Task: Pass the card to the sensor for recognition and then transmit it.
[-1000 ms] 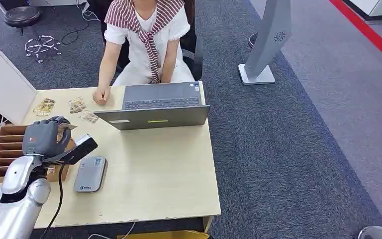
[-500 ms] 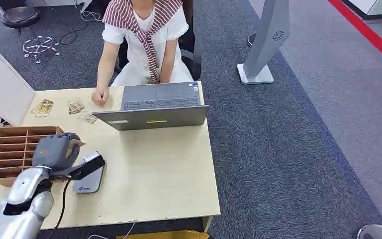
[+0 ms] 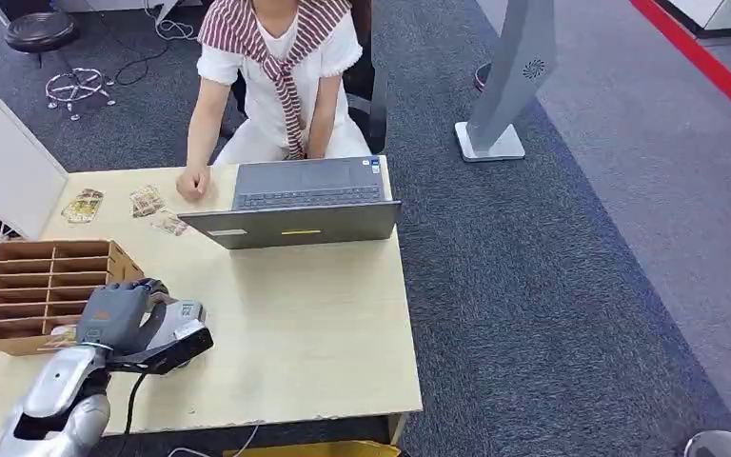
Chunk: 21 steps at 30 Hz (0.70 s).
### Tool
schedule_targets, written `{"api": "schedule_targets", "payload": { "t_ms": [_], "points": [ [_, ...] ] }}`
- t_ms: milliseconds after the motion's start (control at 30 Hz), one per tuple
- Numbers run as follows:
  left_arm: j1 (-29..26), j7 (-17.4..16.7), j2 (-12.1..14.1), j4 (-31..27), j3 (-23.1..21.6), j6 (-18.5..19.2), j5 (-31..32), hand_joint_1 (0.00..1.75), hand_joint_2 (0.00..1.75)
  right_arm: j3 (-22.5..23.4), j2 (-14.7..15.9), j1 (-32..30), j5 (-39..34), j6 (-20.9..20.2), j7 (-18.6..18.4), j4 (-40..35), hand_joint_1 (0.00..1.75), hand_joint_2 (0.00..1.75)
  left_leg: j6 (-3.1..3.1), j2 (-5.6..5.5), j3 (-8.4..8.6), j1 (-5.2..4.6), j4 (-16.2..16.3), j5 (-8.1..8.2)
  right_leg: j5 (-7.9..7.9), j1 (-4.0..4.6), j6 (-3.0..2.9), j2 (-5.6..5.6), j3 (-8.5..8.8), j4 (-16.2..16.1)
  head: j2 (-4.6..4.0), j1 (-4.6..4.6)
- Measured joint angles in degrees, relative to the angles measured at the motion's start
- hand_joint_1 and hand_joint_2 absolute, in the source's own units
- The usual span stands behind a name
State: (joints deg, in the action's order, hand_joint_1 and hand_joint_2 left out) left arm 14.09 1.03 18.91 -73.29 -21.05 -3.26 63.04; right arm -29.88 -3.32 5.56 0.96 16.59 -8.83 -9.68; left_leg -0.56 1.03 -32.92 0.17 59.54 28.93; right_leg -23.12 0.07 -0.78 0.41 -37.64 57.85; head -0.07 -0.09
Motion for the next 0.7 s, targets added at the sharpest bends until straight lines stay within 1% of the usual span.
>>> {"api": "schedule_targets", "payload": {
  "t_ms": [700],
  "points": [
    [0.0,0.0,0.2,-0.2,-0.3,0.2,-0.1,1.75,1.75,0.0,0.0,0.0,0.0,0.0,0.0,0.0,0.00,1.75,0.00,0.00,-0.01,0.00,0.0,0.00,0.00,0.00,0.00,0.00,0.00,0.0,-0.02,0.00]
  ]
}}
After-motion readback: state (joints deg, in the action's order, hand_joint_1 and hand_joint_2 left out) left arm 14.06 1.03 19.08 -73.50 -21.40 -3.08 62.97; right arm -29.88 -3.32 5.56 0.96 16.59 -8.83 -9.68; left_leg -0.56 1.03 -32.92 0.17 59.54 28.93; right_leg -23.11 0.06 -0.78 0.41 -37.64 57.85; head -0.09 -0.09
